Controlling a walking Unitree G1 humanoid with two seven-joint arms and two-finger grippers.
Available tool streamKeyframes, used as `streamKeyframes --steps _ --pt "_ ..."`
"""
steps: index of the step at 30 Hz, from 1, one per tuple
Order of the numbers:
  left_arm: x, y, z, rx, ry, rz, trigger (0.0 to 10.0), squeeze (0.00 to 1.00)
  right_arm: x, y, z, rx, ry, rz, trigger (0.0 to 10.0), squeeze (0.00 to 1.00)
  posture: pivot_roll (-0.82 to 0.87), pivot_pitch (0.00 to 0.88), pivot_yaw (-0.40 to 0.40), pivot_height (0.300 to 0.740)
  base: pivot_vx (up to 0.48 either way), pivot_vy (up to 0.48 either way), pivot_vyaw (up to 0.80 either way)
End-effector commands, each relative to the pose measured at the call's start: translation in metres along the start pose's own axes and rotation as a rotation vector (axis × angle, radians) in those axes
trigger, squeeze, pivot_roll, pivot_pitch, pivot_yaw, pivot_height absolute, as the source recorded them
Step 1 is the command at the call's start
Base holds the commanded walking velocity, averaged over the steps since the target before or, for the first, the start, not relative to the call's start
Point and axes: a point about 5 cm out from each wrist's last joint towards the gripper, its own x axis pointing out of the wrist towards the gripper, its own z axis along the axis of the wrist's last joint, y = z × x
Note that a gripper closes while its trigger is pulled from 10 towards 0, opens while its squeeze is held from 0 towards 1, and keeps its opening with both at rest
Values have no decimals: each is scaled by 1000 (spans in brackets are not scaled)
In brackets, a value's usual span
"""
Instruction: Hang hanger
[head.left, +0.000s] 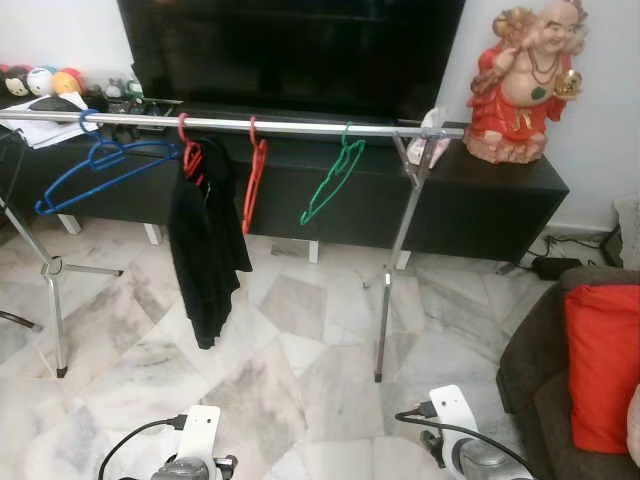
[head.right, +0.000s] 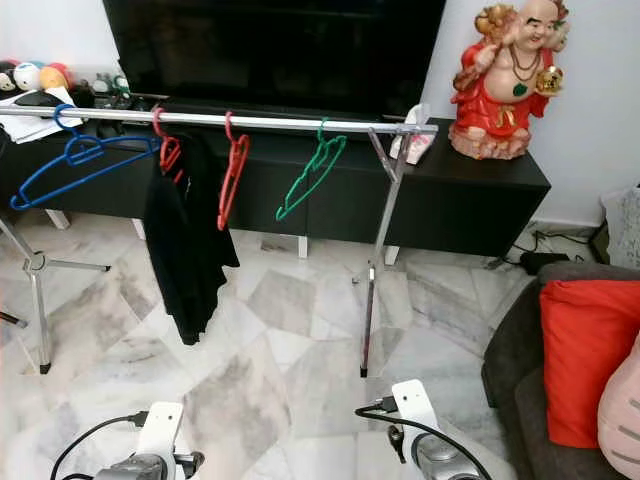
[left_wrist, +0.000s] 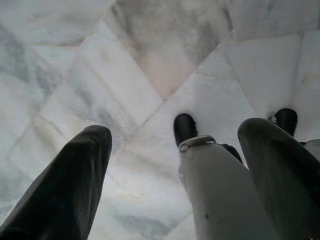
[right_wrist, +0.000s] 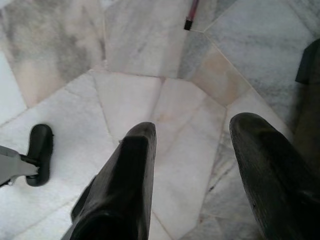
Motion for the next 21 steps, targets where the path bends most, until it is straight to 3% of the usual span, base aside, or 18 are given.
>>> streamKeyframes --steps 1,21 --pt "0 -2 -2 11 13 -9 10000 0 -1 -3 -1 -2 1 -11 10000 0 -66 0 -51 740 0 277 0" --pt "0 -1 -4 22 17 -11 10000 0 0 -2 -3 -4 4 -8 10000 0 -67 0 -47 740 0 281 0"
